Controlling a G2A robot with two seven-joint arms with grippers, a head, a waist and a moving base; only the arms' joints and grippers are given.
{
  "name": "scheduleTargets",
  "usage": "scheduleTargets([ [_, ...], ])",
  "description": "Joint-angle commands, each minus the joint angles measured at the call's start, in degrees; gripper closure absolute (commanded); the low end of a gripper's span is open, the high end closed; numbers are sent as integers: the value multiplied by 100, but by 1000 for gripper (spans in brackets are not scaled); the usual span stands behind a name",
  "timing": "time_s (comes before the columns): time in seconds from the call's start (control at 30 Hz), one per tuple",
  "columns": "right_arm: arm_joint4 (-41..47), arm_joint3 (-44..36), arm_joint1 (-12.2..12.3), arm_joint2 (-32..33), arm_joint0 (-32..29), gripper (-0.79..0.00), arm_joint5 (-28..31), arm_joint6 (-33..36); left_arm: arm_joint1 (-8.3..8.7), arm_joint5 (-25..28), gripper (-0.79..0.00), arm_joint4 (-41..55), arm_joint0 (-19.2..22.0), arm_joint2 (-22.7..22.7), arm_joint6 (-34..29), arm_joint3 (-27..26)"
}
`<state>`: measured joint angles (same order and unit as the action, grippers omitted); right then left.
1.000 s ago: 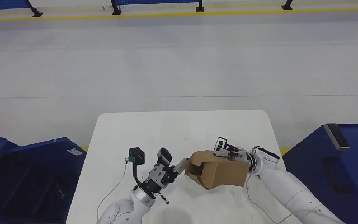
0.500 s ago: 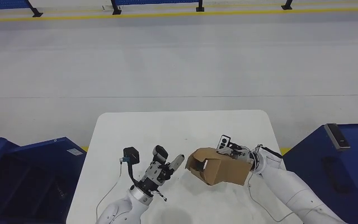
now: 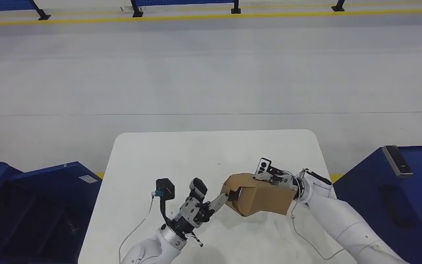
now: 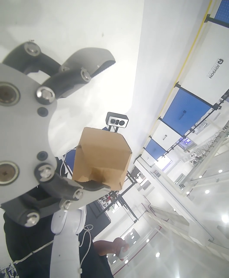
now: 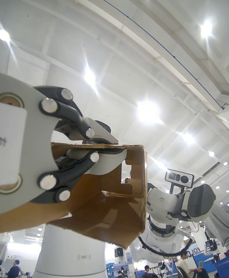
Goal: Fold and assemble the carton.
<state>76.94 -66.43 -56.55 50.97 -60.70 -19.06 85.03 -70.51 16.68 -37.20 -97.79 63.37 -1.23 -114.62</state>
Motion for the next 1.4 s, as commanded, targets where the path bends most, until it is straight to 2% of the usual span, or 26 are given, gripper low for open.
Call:
scheduleTargets([
  [0.0,-18,2,-14,13,-6,0,-17,1,-12,-56,-785,91,51,-12,37,33],
  [0.13,15,49,-42,53,-7,0,-22,-4,-16,-81,-785,240,99,24,12,31],
  [0.47,-23,152,-95,170,-4,0,-18,0,42,14,-785,200,-180,105,-350,-84],
  [0.93,-266,44,-165,194,-87,0,30,48,-26,-299,-785,-143,181,-203,-121,325],
  [1.37,-388,7,-158,310,-143,0,20,38,-23,-252,-785,100,45,-129,42,19],
])
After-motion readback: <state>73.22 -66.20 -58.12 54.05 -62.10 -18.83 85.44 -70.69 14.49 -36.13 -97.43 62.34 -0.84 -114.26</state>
